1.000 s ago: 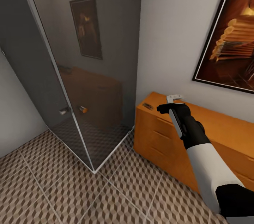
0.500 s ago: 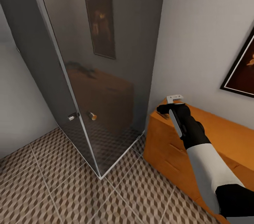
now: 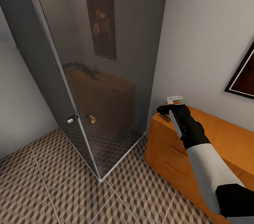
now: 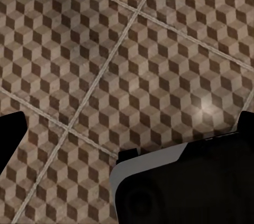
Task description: Take the four mousetraps from the cabinet in the bathroom and place them on the bathroom floor. Make sure all four end up on the same floor surface, and ensure that at least two of them are either under or directly next to the same bathroom sink.
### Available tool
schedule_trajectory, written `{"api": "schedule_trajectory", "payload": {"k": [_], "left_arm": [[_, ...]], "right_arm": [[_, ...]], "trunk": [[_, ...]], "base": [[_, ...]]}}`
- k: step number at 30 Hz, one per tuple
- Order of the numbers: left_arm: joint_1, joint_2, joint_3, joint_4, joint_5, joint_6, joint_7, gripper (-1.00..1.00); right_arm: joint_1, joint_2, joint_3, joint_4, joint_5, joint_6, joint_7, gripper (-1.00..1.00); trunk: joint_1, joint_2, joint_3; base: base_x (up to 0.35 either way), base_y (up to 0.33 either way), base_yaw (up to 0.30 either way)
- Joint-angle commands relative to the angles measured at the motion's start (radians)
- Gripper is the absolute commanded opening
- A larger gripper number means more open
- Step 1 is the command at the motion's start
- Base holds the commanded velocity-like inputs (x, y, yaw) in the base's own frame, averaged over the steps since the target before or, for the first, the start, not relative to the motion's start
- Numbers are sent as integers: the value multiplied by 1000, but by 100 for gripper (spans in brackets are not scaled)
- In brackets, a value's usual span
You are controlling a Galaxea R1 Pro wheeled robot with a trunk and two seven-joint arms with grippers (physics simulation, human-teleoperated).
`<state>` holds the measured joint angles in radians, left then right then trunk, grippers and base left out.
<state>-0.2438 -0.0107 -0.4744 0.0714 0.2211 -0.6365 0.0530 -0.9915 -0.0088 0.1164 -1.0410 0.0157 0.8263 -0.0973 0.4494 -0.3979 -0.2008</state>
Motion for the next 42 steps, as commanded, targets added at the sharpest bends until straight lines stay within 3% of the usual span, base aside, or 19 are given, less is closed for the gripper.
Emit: {"api": "schedule_trajectory", "payload": {"k": [1, 12, 29, 33, 42], "left_arm": [[-2, -1, -9, 4, 3, -6, 5, 100], [-2, -4, -9, 5, 3, -6, 5, 100], [4, -5, -9, 5, 3, -6, 5, 100], [4, -4, -9, 5, 3, -6, 5, 100], [4, -3, -9, 5, 3, -6, 5, 100]], "right_arm": [[-1, -1, 3, 0, 1, 5, -4, 100], [-1, -2, 3, 9, 3, -16, -4, 100], [0, -3, 3, 11, 4, -38, 7, 100], [0, -6, 4, 15, 4, -38, 28, 100], [1, -11, 7, 24, 9, -38, 150, 100]], "trunk": [[1, -2, -2], [1, -2, -2], [1, -2, -2], [1, -2, -2], [1, -2, -2]], "base": [[8, -3, 2], [3, -37, 1], [96, -182, 0], [189, -175, 0], [70, -53, 0]]}}
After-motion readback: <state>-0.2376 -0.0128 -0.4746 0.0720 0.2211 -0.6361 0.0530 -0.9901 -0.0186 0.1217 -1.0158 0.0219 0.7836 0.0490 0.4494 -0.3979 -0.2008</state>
